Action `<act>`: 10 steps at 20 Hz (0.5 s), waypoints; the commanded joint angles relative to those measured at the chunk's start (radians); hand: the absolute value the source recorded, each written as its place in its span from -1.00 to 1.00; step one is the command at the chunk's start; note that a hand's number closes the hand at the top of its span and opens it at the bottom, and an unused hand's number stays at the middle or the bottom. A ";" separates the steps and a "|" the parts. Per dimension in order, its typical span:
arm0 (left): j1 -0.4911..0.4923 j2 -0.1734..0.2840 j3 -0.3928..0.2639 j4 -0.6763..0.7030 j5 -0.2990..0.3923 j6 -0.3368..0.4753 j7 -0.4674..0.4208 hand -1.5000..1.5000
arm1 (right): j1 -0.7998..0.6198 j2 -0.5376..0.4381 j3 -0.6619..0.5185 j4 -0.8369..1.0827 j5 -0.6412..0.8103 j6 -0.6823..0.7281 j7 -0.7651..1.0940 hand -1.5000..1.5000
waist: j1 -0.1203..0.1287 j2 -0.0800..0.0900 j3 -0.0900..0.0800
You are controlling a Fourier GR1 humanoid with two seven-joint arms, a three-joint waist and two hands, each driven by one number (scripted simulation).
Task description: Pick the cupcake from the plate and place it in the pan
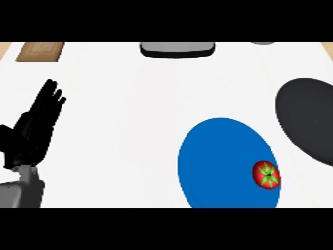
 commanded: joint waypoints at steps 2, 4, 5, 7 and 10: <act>0.010 0.031 0.022 0.014 0.021 -0.050 -0.027 0.00 | -0.138 -0.065 -0.218 0.239 -0.201 0.026 -0.099 1.00 | 0.015 0.004 0.000; 0.000 -0.011 -0.019 -0.036 -0.006 0.000 0.033 0.00 | -0.204 -0.081 -0.222 0.381 -0.179 -0.012 -0.138 1.00 | 0.024 0.004 0.001; 0.002 -0.017 -0.008 0.004 -0.011 0.000 -0.025 0.00 | -0.229 -0.093 -0.229 0.462 -0.192 -0.020 -0.179 1.00 | 0.025 0.006 0.001; -0.036 -0.001 -0.008 -0.016 0.006 -0.012 0.045 0.00 | -0.257 -0.096 -0.206 0.584 -0.127 -0.078 -0.234 1.00 | 0.026 0.006 0.001; -0.022 0.000 -0.006 0.008 -0.001 -0.028 -0.002 0.00 | -0.362 -0.133 -0.184 0.803 -0.104 -0.124 -0.327 1.00 | 0.035 0.009 0.001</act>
